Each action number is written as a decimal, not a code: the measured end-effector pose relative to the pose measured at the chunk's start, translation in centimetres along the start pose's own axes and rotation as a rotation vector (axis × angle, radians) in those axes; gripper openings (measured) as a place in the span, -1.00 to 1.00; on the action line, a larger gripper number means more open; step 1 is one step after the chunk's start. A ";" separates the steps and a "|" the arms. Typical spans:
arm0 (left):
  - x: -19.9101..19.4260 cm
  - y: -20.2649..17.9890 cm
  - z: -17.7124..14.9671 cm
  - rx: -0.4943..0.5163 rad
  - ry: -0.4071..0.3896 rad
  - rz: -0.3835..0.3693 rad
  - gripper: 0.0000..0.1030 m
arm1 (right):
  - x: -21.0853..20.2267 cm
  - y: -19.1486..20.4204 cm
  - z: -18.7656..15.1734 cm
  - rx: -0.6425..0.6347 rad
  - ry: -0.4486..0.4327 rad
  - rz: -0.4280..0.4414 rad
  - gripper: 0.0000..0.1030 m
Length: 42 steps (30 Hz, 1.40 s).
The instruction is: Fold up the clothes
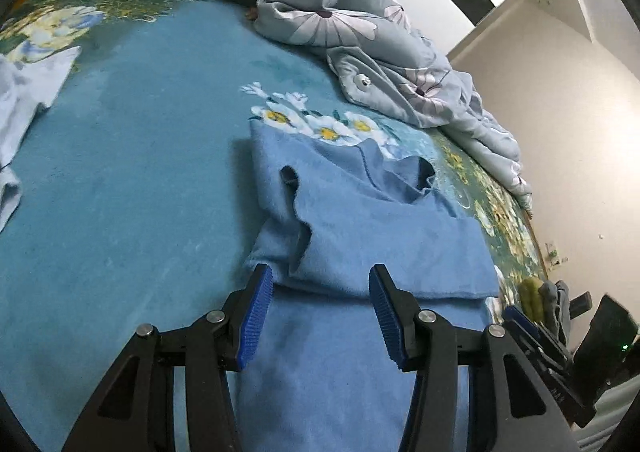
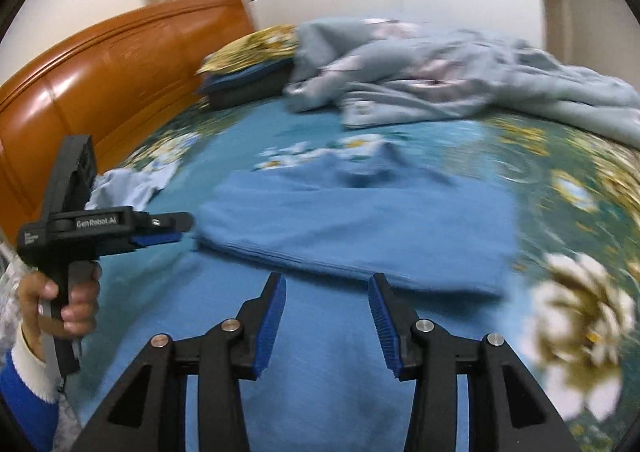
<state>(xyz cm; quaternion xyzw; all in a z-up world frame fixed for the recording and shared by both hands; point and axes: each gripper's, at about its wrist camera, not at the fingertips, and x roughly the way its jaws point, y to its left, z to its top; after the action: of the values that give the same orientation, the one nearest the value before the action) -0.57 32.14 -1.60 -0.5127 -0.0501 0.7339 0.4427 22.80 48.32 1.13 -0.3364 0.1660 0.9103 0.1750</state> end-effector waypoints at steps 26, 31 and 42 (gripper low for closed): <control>1.5 -1.0 2.0 0.187 -0.050 0.207 -0.89 | -3.5 -9.7 -5.8 0.311 0.002 -0.082 -0.08; 2.8 0.9 1.2 0.124 -0.009 0.194 -0.83 | -3.1 -9.8 -6.1 0.320 0.021 -0.082 -0.08; -2.4 3.4 -1.9 0.029 0.013 0.233 -0.43 | -5.8 -9.5 -8.0 0.344 0.038 -0.117 -0.08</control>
<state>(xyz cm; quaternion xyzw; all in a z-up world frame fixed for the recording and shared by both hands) -0.87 27.68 -2.56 -0.5135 0.0234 0.7777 0.3620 35.48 52.13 -2.47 -0.3276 0.3026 0.8503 0.2795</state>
